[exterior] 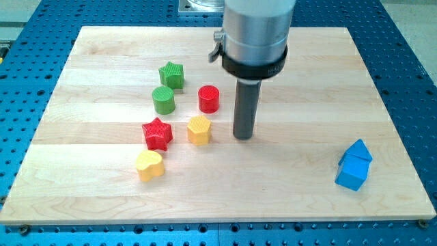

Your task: Push the yellow hexagon in between the red star and yellow heart

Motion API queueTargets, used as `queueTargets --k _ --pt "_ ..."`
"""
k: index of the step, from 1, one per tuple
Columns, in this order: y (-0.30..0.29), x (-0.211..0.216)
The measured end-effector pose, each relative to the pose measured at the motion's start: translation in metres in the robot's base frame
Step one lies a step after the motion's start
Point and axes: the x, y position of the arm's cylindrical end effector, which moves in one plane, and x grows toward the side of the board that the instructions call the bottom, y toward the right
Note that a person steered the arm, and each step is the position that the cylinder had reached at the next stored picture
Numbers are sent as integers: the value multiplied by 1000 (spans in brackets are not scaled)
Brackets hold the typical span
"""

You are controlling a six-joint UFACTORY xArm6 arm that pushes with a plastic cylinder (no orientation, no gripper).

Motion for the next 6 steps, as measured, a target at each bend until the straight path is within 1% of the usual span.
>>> queueTargets --k 1,2,3,4,5,6 --pt "-49 2" --pt "-88 36" --pt "-89 72" --pt "-74 72" --pt "-114 80" --pt "-171 97"
